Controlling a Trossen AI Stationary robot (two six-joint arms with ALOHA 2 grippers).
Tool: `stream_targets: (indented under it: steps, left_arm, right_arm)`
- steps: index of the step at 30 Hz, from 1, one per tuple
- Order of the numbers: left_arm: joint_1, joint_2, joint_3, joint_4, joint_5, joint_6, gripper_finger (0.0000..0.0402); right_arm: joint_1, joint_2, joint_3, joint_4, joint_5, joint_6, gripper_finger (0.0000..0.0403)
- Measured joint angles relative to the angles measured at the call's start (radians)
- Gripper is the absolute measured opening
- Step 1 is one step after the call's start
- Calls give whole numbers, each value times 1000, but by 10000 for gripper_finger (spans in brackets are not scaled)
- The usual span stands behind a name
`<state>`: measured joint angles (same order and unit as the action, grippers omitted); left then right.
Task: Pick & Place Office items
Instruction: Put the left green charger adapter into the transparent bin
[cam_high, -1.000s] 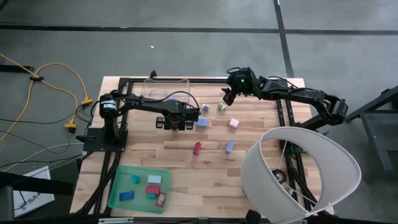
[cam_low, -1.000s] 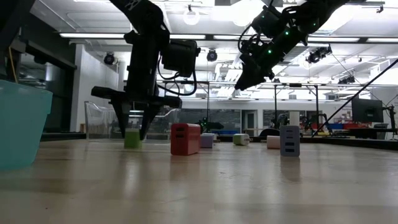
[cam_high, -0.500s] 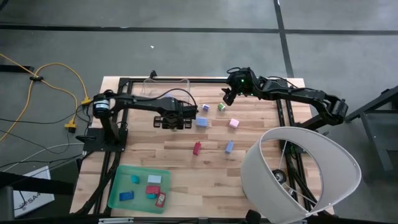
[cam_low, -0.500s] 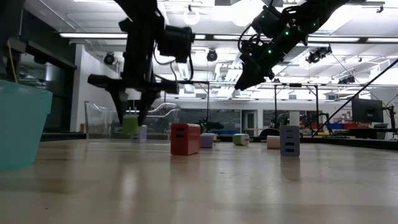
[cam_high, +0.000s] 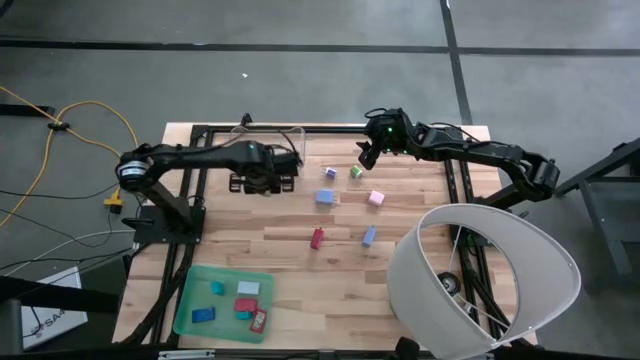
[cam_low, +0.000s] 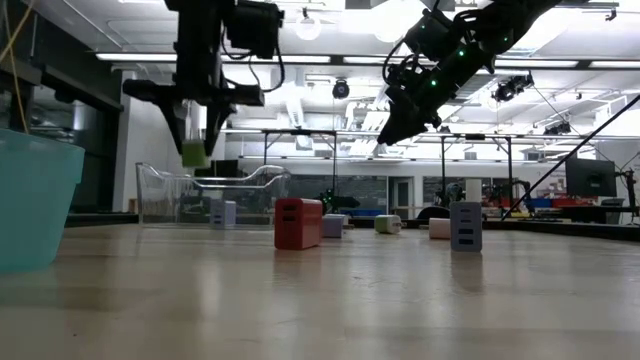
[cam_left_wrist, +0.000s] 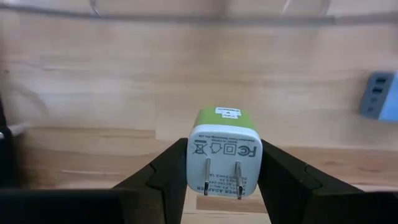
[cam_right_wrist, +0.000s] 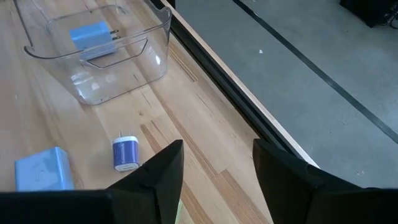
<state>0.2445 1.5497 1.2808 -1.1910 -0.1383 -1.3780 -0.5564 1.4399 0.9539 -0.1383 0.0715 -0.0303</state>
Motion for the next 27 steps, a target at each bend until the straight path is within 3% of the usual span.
stream_targets:
  steps: [18, 27]
  left_arm:
    - [369, -49, 63, -14, 33, 379, 157]
    - [440, 72, 63, -18, 27, 430, 157]
  right_arm:
    - [0, 0, 0, 0, 0, 0, 180]
    - [0, 0, 0, 0, 0, 0, 180]
